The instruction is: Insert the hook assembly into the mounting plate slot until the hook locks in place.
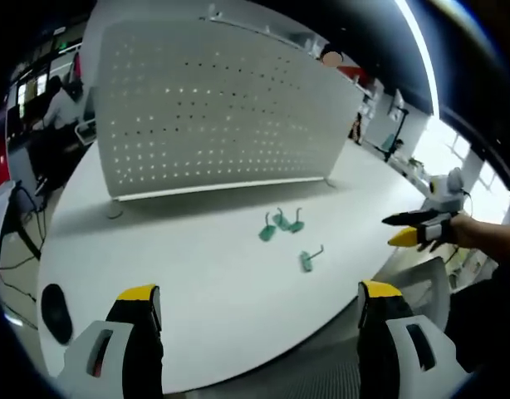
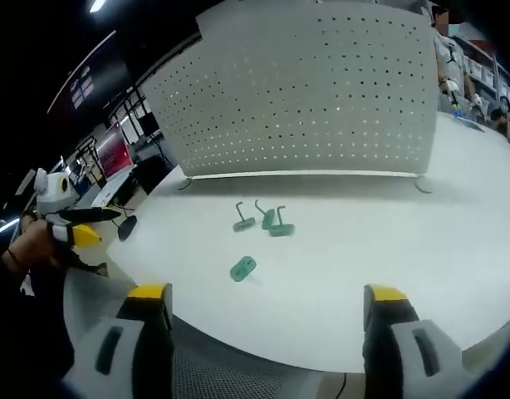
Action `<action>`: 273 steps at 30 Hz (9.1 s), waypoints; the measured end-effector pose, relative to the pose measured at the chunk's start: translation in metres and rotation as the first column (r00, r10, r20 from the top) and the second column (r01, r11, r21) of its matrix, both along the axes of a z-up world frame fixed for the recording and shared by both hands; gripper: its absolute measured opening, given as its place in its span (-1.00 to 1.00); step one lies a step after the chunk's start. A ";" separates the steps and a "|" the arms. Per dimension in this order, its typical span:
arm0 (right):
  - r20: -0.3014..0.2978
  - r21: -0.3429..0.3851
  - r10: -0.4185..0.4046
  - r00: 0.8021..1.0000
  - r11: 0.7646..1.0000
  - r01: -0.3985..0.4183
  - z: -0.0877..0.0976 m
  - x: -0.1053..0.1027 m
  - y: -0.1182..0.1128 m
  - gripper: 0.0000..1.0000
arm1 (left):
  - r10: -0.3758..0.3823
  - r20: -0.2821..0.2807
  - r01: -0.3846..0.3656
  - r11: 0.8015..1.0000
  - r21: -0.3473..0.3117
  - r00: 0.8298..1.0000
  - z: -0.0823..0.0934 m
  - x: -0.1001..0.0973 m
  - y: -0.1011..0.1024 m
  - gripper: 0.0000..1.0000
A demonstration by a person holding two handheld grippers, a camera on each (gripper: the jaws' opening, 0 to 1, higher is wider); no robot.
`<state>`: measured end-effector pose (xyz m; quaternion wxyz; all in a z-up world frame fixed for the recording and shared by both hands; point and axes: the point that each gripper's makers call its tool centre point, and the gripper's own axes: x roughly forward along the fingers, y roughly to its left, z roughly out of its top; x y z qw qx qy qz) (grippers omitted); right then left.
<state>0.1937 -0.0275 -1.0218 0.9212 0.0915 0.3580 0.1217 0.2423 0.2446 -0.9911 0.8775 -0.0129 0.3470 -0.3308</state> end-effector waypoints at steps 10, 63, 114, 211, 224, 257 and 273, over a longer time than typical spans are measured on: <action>-0.005 0.006 -0.009 1.000 1.000 0.009 -0.002 0.002 0.001 0.82 | 0.003 0.004 -0.003 1.000 0.010 1.000 -0.001 -0.001 0.005 1.00; -0.243 0.089 -0.010 0.970 0.996 0.033 -0.107 0.080 0.080 -0.86 | 0.035 -0.073 -0.032 0.998 0.047 0.997 -0.034 -0.019 0.034 1.00; 0.209 0.378 -0.013 0.978 0.923 -0.068 0.073 0.115 0.157 -1.00 | 0.003 -0.056 -0.010 0.991 -0.132 0.998 0.006 0.033 -0.028 0.50; 0.316 0.407 0.217 0.923 0.848 -0.339 0.116 0.081 0.247 -1.00 | -0.041 0.302 0.073 0.993 -0.096 0.952 0.065 0.042 -0.031 -0.97; 0.371 0.328 0.226 0.901 0.875 -0.355 0.127 0.086 0.251 -1.00 | -0.021 0.335 0.065 0.991 -0.119 0.942 0.074 0.046 -0.028 -0.94; 0.548 0.117 0.060 0.834 0.982 -0.147 0.152 0.167 0.201 -1.00 | 0.032 0.369 0.046 0.979 -0.199 0.929 0.079 0.039 -0.009 1.00; 0.652 0.069 -0.176 0.737 0.982 0.174 0.178 0.232 0.123 -1.00 | 0.047 0.350 0.024 0.980 -0.196 0.936 0.070 0.040 0.000 1.00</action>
